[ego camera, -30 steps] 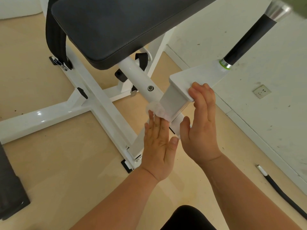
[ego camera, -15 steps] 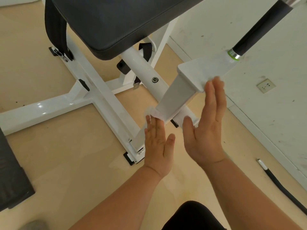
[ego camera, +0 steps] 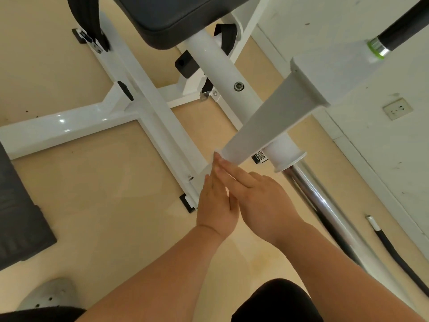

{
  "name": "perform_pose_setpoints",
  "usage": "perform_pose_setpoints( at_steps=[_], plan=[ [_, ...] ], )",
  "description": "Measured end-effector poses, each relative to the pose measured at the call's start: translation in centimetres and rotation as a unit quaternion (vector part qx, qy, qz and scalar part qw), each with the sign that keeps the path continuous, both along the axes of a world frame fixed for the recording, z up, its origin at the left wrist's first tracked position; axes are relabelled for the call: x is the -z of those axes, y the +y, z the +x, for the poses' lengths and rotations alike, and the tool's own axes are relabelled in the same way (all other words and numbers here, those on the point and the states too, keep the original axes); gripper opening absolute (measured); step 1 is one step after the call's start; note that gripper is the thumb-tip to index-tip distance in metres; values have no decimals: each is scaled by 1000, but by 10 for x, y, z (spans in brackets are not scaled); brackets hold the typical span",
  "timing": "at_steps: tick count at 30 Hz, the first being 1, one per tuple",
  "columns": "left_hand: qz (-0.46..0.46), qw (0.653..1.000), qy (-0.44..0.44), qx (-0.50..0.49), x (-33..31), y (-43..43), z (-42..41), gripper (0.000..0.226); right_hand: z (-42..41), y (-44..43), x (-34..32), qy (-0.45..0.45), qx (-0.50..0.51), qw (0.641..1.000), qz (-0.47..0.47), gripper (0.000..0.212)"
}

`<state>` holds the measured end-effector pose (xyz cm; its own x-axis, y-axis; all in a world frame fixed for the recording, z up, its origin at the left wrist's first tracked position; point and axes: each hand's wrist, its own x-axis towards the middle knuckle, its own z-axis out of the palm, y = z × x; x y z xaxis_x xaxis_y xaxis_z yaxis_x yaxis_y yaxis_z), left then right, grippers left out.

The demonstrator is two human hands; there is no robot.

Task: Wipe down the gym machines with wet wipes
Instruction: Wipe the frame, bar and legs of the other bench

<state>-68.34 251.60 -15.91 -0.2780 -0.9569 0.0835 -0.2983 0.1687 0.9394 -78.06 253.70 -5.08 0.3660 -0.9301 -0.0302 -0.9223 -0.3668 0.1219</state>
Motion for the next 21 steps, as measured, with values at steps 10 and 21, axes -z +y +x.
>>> perform_pose_setpoints(
  at_steps=[10, 21],
  plan=[
    [13, 995, 101, -17, -20, -11, -1, 72, 7, 3, -1, -22, 89, 955, -282, 49],
    [277, 955, 14, 101, 50, -3, -10, 91, -11, -5, 15, 35, 73, 975, -205, 65]
  ],
)
